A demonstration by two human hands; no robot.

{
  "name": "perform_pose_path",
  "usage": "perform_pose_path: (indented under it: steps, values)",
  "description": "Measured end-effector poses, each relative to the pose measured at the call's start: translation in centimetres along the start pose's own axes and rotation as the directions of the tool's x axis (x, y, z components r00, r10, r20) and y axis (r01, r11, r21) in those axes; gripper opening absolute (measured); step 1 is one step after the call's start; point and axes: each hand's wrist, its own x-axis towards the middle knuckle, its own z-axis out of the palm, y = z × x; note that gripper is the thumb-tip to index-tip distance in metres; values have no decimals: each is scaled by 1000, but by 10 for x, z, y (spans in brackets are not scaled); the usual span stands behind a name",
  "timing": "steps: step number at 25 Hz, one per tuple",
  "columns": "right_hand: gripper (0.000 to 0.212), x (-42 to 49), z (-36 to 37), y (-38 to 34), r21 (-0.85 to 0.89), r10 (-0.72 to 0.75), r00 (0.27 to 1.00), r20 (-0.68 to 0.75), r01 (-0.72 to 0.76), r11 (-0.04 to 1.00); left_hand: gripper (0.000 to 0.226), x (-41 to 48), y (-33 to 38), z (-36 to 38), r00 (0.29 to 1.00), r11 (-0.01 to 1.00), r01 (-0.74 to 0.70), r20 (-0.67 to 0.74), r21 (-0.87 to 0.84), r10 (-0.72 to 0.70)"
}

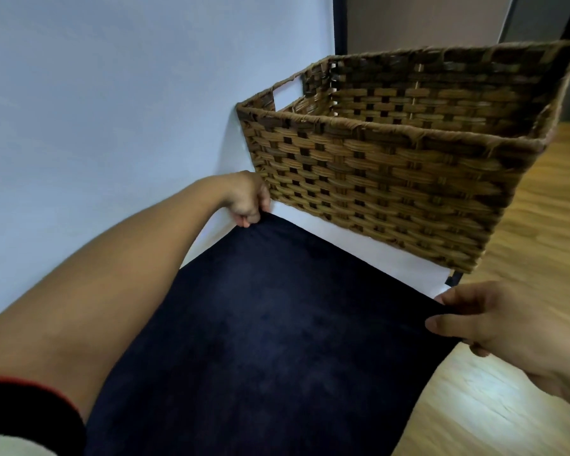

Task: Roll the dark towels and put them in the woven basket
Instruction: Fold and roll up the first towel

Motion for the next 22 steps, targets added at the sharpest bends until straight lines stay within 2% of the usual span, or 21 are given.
perform_pose_path:
  steps: [2, 3, 4, 6, 7, 9, 10, 12, 14, 15, 16, 17, 19, 21, 22]
  values:
    - [16, -2, 4, 5, -146, -201, 976, -84, 188, 971, 26, 0, -7, 2, 991, 997, -62, -114, 56, 68]
    - [17, -2, 7, 8, -325, -363, 923, -127, 306, 895, 24, 0, -10, 3, 976, 980, -79, -185, 180, 112]
    - [16, -1, 8, 11, -523, -535, 834, -137, 398, 754, 22, -1, -13, 4, 951, 942, -73, -263, 329, 165]
    - [16, 4, 6, 22, -726, -791, 611, 43, 562, 395, 16, -4, -19, 9, 875, 856, -36, -397, 516, 276]
    - [22, 6, 4, 26, -764, -839, 520, 161, 604, 228, 14, -6, -23, 14, 830, 831, -43, -443, 554, 339]
    - [23, 9, 0, 31, -802, -854, 413, 317, 597, -9, 12, -7, -36, 29, 741, 779, -83, -484, 621, 466]
    - [20, 10, -1, 33, -805, -850, 381, 364, 588, -82, 11, -7, -44, 39, 702, 749, -111, -482, 653, 524]
    - [24, 11, -3, 37, -820, -826, 384, 413, 552, -153, 13, -9, -58, 58, 624, 714, -154, -493, 683, 606]
    - [33, 12, -1, 39, -826, -801, 421, 426, 543, -154, 13, -13, -72, 69, 572, 711, -194, -511, 676, 642]
    - [33, 12, 0, 40, -829, -798, 435, 416, 543, -136, 19, -16, -78, 71, 569, 715, -216, -509, 665, 645]
    - [28, 9, 2, 41, -829, -787, 466, 403, 551, -98, 26, -21, -81, 72, 583, 731, -236, -508, 640, 634]
    - [27, 4, 4, 40, -825, -768, 524, 368, 566, -9, 30, -27, -82, 71, 620, 766, -247, -510, 594, 596]
    - [45, -8, 10, 31, -773, -714, 674, 190, 551, 314, 32, -36, -70, 61, 736, 871, -226, -510, 436, 446]
    - [65, -11, 12, 18, -605, -529, 849, 15, 428, 671, 23, -34, -54, 40, 869, 955, -157, -424, 253, 255]
    - [66, -11, 12, 11, -520, -409, 911, -46, 328, 789, 16, -31, -46, 28, 925, 976, -105, -341, 192, 167]
